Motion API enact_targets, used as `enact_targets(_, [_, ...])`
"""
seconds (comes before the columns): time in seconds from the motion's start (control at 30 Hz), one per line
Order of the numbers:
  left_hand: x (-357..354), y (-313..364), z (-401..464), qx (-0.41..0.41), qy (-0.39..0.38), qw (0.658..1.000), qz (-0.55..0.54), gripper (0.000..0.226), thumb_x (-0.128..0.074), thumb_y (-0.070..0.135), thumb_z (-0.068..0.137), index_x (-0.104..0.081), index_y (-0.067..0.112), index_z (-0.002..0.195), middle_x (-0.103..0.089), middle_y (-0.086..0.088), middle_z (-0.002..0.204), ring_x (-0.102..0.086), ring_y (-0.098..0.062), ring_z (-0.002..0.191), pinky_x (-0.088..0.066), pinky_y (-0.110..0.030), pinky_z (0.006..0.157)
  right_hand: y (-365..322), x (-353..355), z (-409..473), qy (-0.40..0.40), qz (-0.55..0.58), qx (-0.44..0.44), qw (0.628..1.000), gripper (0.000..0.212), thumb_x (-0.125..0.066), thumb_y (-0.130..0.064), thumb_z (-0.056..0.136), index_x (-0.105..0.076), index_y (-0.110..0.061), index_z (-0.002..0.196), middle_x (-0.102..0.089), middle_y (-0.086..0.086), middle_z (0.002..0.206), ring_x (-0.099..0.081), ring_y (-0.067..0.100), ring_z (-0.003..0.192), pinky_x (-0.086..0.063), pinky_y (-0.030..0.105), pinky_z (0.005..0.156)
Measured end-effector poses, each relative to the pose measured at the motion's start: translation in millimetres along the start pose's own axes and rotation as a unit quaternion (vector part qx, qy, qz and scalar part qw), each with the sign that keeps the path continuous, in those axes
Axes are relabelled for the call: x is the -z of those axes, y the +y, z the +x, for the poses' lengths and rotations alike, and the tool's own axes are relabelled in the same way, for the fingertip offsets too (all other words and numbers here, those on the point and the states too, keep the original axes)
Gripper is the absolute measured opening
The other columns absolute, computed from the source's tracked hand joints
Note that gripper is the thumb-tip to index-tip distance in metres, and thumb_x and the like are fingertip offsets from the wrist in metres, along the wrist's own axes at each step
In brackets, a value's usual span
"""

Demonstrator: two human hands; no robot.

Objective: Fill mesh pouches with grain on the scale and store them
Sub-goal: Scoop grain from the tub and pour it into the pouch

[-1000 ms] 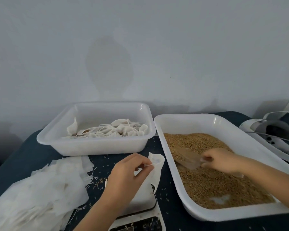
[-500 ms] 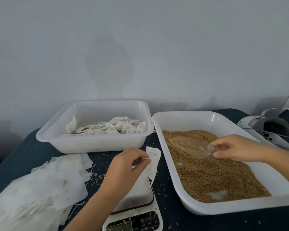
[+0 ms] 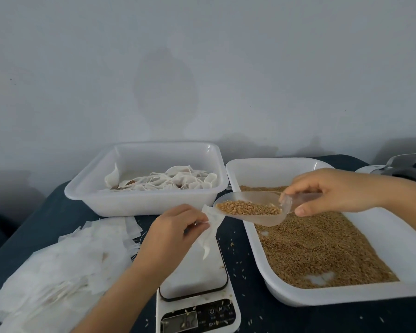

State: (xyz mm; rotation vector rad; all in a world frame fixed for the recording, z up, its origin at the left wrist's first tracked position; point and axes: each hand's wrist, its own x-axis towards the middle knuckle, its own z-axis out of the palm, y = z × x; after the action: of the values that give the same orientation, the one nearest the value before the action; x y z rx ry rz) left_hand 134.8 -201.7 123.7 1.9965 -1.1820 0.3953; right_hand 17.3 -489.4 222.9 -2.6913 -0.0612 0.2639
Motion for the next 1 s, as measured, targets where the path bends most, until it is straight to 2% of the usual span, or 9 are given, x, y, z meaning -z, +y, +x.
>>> enact_targets(0.13, [5.0,-0.5,-4.1,-0.002,0.004,1.0,0.006,0.009,-0.076,0.011,0.076,-0.068,0.016,0.078,-0.056,0.017,0.076,-0.05,0.002,0.062,-0.038,-0.006,0.061,-8.6,-1.0,8.1,-0.018,-0.04,0.003,0.999,0.026,-0.068,-0.037,0.084,-0.066,-0.043,0.109,-0.057,-0.032,0.102,-0.054,-0.008,0.102,-0.041,0.021,0.092])
enact_targets(0.23, [7.7,0.3,-6.6,-0.007,-0.004,1.0,-0.001,0.008,-0.076,0.013,0.076,-0.069,0.016,0.079,-0.052,0.021,0.076,-0.049,0.003,0.064,-0.036,-0.003,0.062,-14.4,-1.3,11.5,-0.027,-0.06,-0.001,0.998,0.026,-0.068,-0.037,0.085,-0.065,-0.042,0.11,-0.055,-0.035,0.099,-0.053,-0.012,0.099,-0.04,0.017,0.087])
enact_targets(0.37, [7.1,2.0,-8.9,-0.021,-0.018,1.0,-0.008,0.007,-0.075,0.015,0.077,-0.069,0.016,0.079,-0.059,0.015,0.078,-0.05,0.0,0.066,-0.038,-0.006,0.061,-24.8,2.0,13.3,-0.034,-0.107,-0.004,0.994,0.026,-0.067,-0.038,0.085,-0.065,-0.04,0.11,-0.056,-0.026,0.097,-0.052,-0.009,0.095,-0.041,0.015,0.084])
enact_targets(0.57, [3.7,4.8,-10.0,-0.018,-0.04,0.999,-0.025,0.005,-0.073,0.015,0.079,-0.071,0.017,0.083,-0.064,0.011,0.081,-0.052,0.003,0.068,-0.04,-0.007,0.062,-43.1,11.6,14.1,-0.049,-0.171,0.01,0.984,0.022,-0.066,-0.039,0.085,-0.063,-0.042,0.106,-0.053,-0.024,0.094,-0.047,-0.016,0.088,-0.034,0.013,0.073])
enact_targets(0.7, [2.6,6.4,-9.5,-0.008,-0.049,0.998,-0.023,0.005,-0.07,0.018,0.082,-0.073,0.017,0.086,-0.066,0.01,0.085,-0.053,0.0,0.071,-0.039,-0.005,0.064,-53.1,15.3,16.4,-0.053,-0.202,0.006,0.978,0.026,-0.066,-0.038,0.085,-0.064,-0.035,0.11,-0.052,-0.017,0.094,-0.048,-0.011,0.086,-0.036,0.015,0.075])
enact_targets(0.83, [1.3,7.7,-9.4,-0.007,-0.053,0.998,-0.02,0.007,-0.068,0.017,0.084,-0.073,0.016,0.089,-0.066,0.01,0.088,-0.054,0.0,0.076,-0.036,-0.003,0.067,-62.7,17.6,16.3,-0.06,-0.229,0.002,0.971,0.027,-0.066,-0.038,0.085,-0.064,-0.031,0.111,-0.054,-0.017,0.093,-0.049,-0.012,0.085,-0.036,0.009,0.07])
enact_targets(1.0, [0.6,7.1,-10.6,-0.004,-0.053,0.998,-0.018,0.008,-0.068,0.016,0.084,-0.074,0.017,0.089,-0.067,0.009,0.089,-0.054,-0.002,0.078,-0.036,-0.003,0.066,-74.4,20.7,15.8,-0.073,-0.271,-0.023,0.96,0.037,-0.063,-0.036,0.086,-0.062,-0.008,0.11,-0.06,-0.003,0.097,-0.054,0.006,0.087,-0.039,0.017,0.076])
